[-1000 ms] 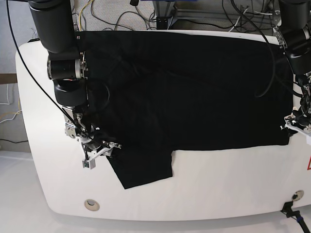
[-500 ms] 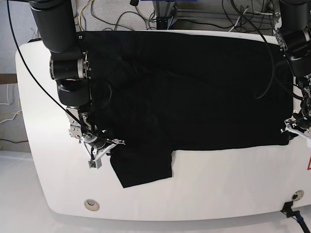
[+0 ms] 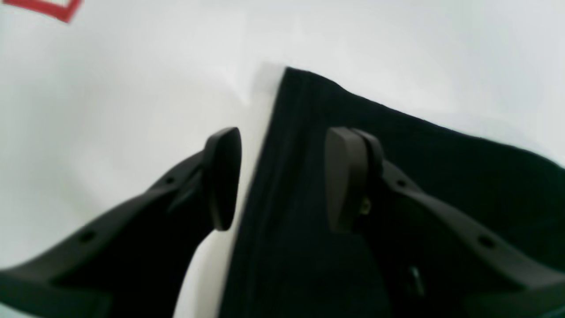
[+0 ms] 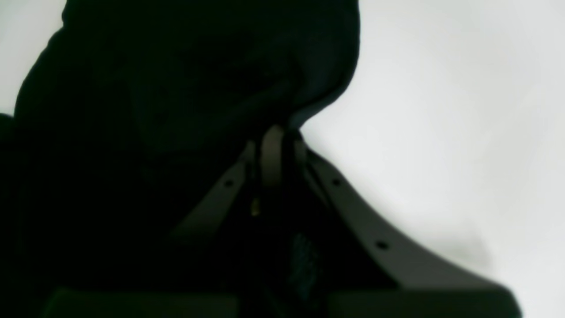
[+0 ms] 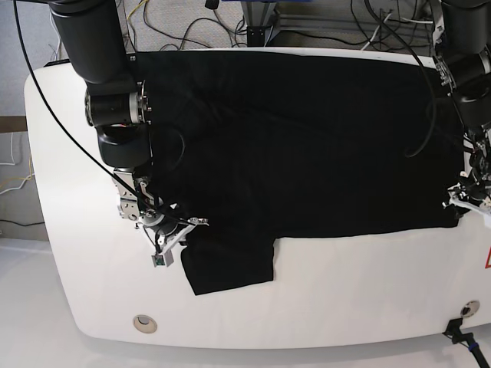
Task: Fold the T-shirt properly
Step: 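Grasp the hem corners with both grippers, then lift the hem and fold it toward the collar with both grippers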
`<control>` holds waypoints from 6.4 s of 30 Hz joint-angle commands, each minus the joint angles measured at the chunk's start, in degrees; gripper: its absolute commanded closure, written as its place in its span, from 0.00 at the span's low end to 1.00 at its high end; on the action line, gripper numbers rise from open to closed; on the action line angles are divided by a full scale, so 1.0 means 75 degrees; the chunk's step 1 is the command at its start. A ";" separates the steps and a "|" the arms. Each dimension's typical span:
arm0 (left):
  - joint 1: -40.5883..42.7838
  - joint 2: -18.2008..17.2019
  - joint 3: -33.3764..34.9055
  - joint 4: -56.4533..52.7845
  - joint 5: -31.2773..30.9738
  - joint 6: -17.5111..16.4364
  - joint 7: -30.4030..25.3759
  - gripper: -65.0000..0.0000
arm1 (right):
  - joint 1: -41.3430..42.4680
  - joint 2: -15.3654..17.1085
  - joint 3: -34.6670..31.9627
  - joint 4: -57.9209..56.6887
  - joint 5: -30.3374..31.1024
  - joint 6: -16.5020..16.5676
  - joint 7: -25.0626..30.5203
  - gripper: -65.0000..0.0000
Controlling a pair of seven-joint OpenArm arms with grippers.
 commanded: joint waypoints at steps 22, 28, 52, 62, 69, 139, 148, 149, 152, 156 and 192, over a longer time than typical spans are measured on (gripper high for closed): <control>-0.0833 -0.0213 0.0400 -0.1201 0.0499 0.0539 -0.0789 0.56 | -0.0285 0.0086 0.0004 0.0600 -0.0031 0.0041 -0.0055 1.00; -0.0575 -0.0154 0.0400 -0.1201 0.0476 0.0527 -0.0789 0.56 | -0.0297 0.0086 0.0004 0.0600 -0.0031 0.0041 -0.0055 1.00; -0.0611 0.0338 0.0388 -0.0650 0.0476 0.0082 -0.0801 1.00 | -0.0367 0.0215 0.0016 0.0600 -0.0054 0.0041 -0.0055 1.00; -0.0587 0.0338 0.0376 -0.0521 0.0452 0.0082 -0.0883 1.00 | -0.0508 0.0227 0.0016 0.1479 -0.0019 0.0041 -0.0137 1.00; 0.0163 0.0338 0.0365 0.1120 0.0452 0.0082 -0.1258 1.00 | -0.1211 0.0461 0.0028 0.3718 -0.0007 0.0041 -0.1215 1.00; 0.5074 -0.0201 -0.1440 0.6078 0.0452 0.0070 -0.0543 0.29 | -0.5560 0.1094 0.1399 1.1302 -0.0007 0.0041 -0.5341 0.45; 0.5250 0.0104 -0.1405 0.6265 0.0464 0.0070 -0.0449 0.29 | -0.3743 0.0344 0.1446 0.8711 0.0005 0.0052 -0.5306 0.45; 0.5309 0.0104 -0.1405 0.6277 0.0464 0.0070 -0.0390 0.29 | -0.3673 0.0309 0.1446 0.8500 0.0005 0.0052 -0.5271 0.45; 0.5356 0.0115 -0.1405 0.6277 0.0464 0.0070 -0.0390 0.29 | -0.3591 0.0297 0.1411 0.7809 0.0016 0.0052 -0.4919 0.45; 0.5485 0.0115 -0.1405 0.6265 0.0464 0.0070 -0.0390 0.29 | -0.3555 0.0086 0.1411 0.7270 0.0016 0.0088 -0.4720 0.45; 0.5344 0.0139 -0.0995 0.6242 0.0464 0.0070 -0.0390 0.29 | -0.4903 -0.1109 0.1118 1.0540 0.1599 0.1775 -0.6912 1.00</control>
